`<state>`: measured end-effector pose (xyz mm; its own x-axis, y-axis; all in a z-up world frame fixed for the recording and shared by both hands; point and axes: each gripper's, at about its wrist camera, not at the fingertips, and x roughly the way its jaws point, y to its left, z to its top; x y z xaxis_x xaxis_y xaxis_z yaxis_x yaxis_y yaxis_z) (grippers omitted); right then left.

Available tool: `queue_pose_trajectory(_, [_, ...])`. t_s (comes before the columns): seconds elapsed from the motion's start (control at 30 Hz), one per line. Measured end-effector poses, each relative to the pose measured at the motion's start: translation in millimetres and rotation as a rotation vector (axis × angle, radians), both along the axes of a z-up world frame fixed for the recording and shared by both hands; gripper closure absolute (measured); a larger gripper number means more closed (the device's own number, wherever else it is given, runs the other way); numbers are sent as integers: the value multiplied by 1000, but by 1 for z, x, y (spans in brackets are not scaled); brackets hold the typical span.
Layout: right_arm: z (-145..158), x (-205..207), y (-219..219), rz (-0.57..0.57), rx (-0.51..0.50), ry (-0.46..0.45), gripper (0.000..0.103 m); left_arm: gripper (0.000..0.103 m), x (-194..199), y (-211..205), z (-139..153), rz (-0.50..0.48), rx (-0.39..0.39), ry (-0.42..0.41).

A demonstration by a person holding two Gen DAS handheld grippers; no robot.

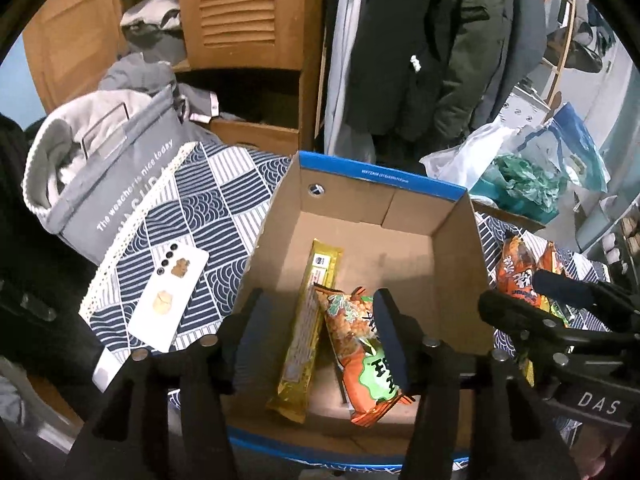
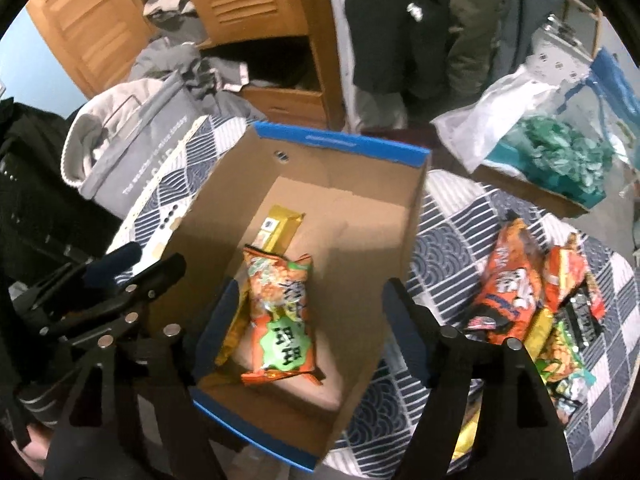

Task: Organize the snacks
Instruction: 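Move both open grippers back over the snack pile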

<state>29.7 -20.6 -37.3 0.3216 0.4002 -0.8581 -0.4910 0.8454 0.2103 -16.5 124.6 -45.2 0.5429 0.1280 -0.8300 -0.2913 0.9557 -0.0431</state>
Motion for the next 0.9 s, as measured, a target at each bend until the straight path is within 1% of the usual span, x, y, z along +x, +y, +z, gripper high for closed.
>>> queue_pose_trajectory(0.03, [1, 0, -3, -11, -10, -5, 26, 40, 0, -2, 1, -5, 2, -1])
queue_pose_trajectory(0.07, [1, 0, -6, -23, -19, -8, 23, 38, 1, -4, 3, -10, 2, -1])
queue_pose_trajectory(0.3, [9, 2, -37, -94, -31, -33, 18, 36, 3, -24, 10, -50, 5, -1])
queue_pose_trajectory(0.53, [12, 3, -72, -145, -32, -39, 18, 36, 8, -51, 15, -109, 6, -2])
queue_pose_trajectory(0.8, [10, 3, -117, -218, -60, -44, 18, 35, 18, -90, 11, -189, 15, 21])
queue_pose_trajectory(0.9, [8, 4, -138, -257, -58, -37, 18, 35, 22, -108, 9, -228, 1, 37])
